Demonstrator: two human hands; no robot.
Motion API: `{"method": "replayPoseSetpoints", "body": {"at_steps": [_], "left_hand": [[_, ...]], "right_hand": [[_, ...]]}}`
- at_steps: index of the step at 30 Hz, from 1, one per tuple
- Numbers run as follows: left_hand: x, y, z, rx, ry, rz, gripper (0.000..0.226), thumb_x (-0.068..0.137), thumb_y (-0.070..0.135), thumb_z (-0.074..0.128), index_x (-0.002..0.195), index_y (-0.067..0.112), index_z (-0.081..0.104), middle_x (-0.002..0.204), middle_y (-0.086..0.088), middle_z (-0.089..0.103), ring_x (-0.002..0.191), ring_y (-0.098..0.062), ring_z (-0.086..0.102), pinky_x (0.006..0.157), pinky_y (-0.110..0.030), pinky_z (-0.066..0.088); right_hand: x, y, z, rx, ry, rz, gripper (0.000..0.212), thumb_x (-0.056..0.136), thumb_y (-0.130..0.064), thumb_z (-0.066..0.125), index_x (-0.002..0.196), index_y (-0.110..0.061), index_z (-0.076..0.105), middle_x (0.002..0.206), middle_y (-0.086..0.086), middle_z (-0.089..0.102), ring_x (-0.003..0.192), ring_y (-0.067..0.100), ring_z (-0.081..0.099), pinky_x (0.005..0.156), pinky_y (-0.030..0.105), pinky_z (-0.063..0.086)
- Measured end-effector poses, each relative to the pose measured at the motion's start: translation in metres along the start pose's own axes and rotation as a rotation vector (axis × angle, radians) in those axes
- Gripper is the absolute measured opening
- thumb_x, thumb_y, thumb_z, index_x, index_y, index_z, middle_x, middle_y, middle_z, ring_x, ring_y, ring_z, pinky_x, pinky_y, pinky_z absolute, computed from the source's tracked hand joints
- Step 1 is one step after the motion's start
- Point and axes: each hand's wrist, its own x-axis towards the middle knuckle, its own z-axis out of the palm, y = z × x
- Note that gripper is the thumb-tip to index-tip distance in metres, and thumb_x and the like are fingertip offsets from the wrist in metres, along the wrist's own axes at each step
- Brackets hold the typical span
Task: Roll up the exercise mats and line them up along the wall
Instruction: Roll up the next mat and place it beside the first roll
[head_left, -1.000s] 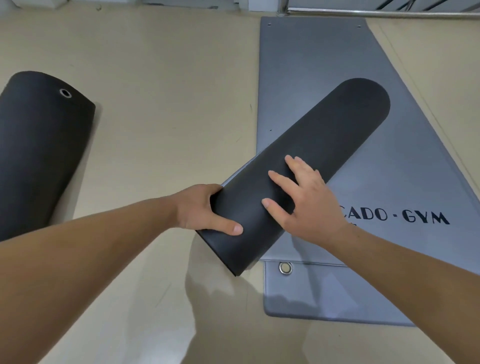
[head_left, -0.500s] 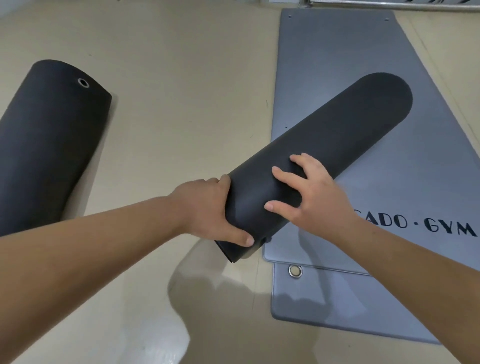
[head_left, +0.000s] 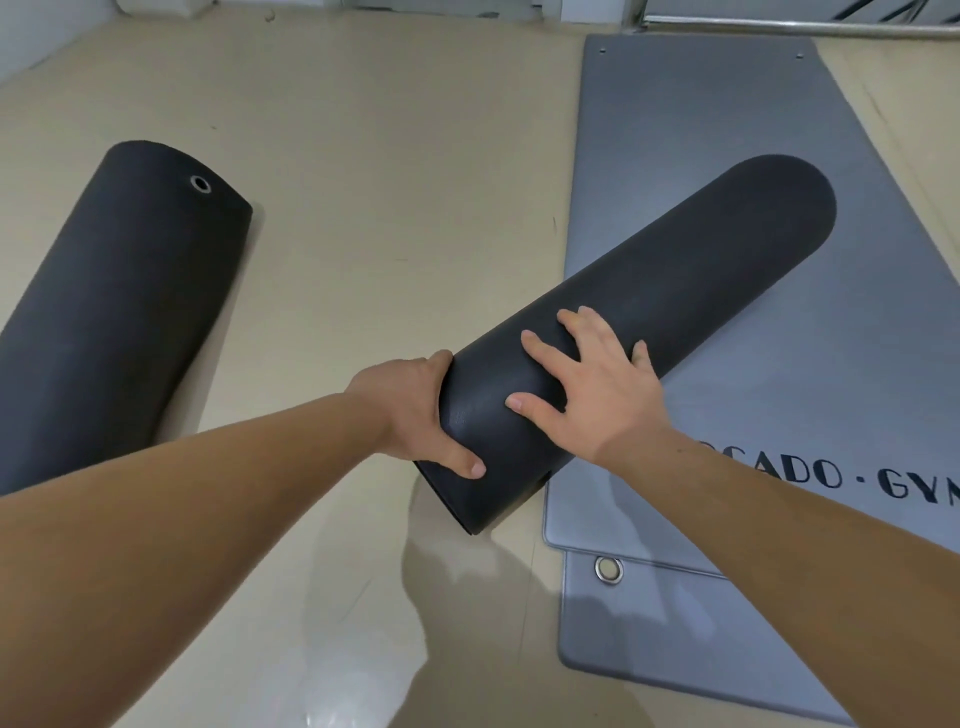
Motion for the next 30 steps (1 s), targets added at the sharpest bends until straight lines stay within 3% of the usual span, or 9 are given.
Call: {"method": "replayPoseSetpoints", "body": {"at_steps": [6,9,12,15,17,20,25,30], "left_hand": [[-0.003,0.005,0.002,0.023,-0.045,-0.019,0.112,0.040,0.082,0.084,0.129,0.032,0.039,0.119,0.010,0.060,0.107,-0.022,0.059,0.091,-0.044,0.056],[-0.008,0.010,0.001,0.008,-0.054,-0.008,0.113,0.042,0.081,0.085,0.131,0.032,0.038,0.121,0.009,0.058,0.108,-0.023,0.057,0.090,-0.043,0.055],[-0.011,0.007,0.006,-0.042,-0.042,0.008,0.116,0.043,0.080,0.087,0.136,0.034,0.035,0.122,0.007,0.052,0.111,-0.024,0.055,0.093,-0.044,0.055],[-0.017,-0.003,0.017,-0.251,-0.045,-0.023,0.127,0.042,0.077,0.089,0.146,0.046,0.024,0.122,0.005,0.048,0.111,-0.026,0.058,0.097,-0.046,0.056],[-0.021,-0.006,0.024,-0.282,-0.005,-0.021,0.128,0.042,0.078,0.088,0.148,0.052,0.020,0.120,0.005,0.050,0.108,-0.025,0.061,0.096,-0.044,0.056],[-0.028,0.000,0.029,-0.245,0.066,-0.032,0.126,0.040,0.082,0.082,0.147,0.052,0.023,0.116,0.006,0.055,0.101,-0.023,0.064,0.092,-0.042,0.058],[-0.063,0.010,0.043,-0.317,0.111,-0.129,0.114,0.040,0.079,0.080,0.137,0.049,0.028,0.106,0.009,0.056,0.091,-0.018,0.065,0.083,-0.041,0.060],[-0.128,-0.013,0.073,-0.405,0.194,-0.326,0.108,0.040,0.083,0.075,0.132,0.047,0.029,0.104,0.011,0.056,0.088,-0.015,0.065,0.078,-0.039,0.060]], "right_hand": [[-0.006,-0.002,-0.001,-0.022,-0.044,0.031,0.075,0.095,-0.080,0.027,0.161,-0.050,0.008,0.173,-0.003,-0.006,0.159,0.019,-0.016,0.124,0.064,0.014],[-0.029,0.003,0.005,0.057,0.107,0.175,0.076,0.092,-0.083,0.030,0.160,-0.053,0.012,0.171,0.005,0.000,0.158,0.034,0.000,0.118,0.063,0.030],[-0.040,0.001,0.006,0.534,0.065,0.443,0.083,0.090,-0.077,0.052,0.159,-0.057,0.010,0.169,0.003,-0.004,0.154,0.034,0.017,0.119,0.050,0.034],[-0.040,-0.013,0.011,0.983,-0.001,0.493,0.106,0.082,-0.066,0.076,0.158,-0.061,0.003,0.168,-0.004,-0.009,0.150,0.018,0.025,0.119,0.035,0.028],[-0.039,-0.022,0.022,1.082,0.027,0.486,0.120,0.072,-0.063,0.086,0.153,-0.068,-0.003,0.167,-0.009,-0.018,0.142,0.015,0.028,0.119,0.038,0.031],[-0.043,-0.028,0.034,1.175,0.079,0.554,0.125,0.060,-0.063,0.093,0.139,-0.084,-0.001,0.167,-0.011,-0.011,0.141,0.021,0.037,0.116,0.050,0.043],[-0.049,-0.029,0.035,1.273,0.062,0.482,0.123,0.056,-0.055,0.098,0.135,-0.087,0.010,0.162,-0.021,0.001,0.138,0.013,0.041,0.108,0.053,0.051],[-0.050,-0.067,0.044,1.236,-0.113,0.269,0.121,0.058,-0.053,0.098,0.139,-0.084,0.014,0.160,-0.024,0.010,0.142,0.002,0.034,0.116,0.044,0.044]]}}
